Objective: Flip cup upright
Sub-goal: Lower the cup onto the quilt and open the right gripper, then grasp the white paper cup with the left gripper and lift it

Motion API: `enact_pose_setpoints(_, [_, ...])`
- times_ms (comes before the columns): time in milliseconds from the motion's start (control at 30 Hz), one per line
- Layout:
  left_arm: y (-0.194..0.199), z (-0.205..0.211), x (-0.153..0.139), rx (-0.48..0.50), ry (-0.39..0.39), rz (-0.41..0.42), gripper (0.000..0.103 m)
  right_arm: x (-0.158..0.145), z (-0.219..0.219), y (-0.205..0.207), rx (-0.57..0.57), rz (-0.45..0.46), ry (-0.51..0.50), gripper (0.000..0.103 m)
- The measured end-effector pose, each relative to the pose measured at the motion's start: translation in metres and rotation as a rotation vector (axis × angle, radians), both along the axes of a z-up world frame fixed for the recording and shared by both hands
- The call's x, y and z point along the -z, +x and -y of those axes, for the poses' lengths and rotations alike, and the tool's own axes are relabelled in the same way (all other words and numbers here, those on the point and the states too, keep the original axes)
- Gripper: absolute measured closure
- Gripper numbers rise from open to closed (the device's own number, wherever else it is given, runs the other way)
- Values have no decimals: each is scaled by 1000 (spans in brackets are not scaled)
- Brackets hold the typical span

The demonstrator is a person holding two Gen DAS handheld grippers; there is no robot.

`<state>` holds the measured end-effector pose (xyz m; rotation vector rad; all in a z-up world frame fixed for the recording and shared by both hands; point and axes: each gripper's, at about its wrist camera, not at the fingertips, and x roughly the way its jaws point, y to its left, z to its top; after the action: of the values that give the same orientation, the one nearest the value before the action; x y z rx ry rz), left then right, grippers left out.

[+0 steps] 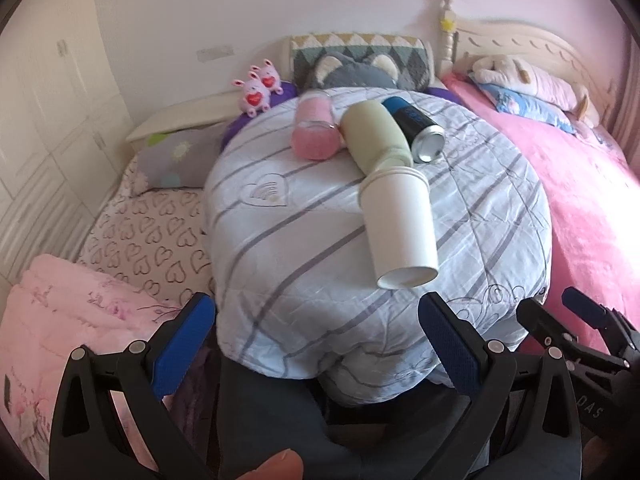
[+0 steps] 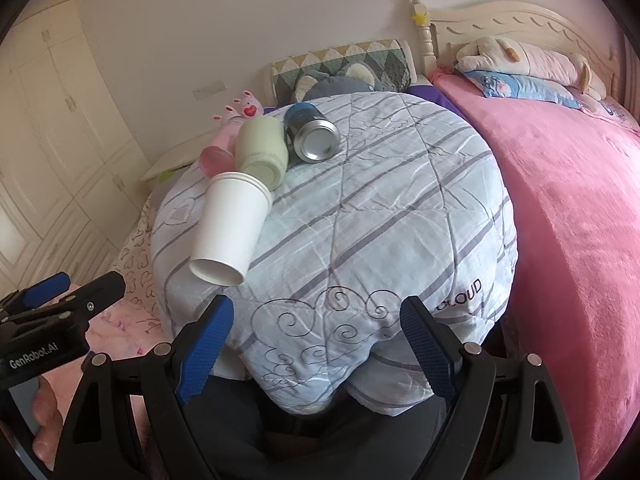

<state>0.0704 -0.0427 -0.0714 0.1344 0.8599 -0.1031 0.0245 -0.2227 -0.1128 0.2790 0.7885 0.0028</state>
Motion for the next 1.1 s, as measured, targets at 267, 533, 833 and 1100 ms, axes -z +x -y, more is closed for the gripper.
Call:
enact_pose_setpoints(267, [47,29,10,44,6,-62,0,9,19,10,40,-22,8,17])
enact_pose_setpoints(533, [83,55,24,72,-17,-134,0,18,40,20,71,-39,36,17])
enact_pose_setpoints(833, [121,62,57,35,-42,-242,0,22,49,25,79,-49,51,17])
enact_pose_setpoints(1100, [134,60,72,47,-98,-304,23,25,53,26,91,-60,49,17])
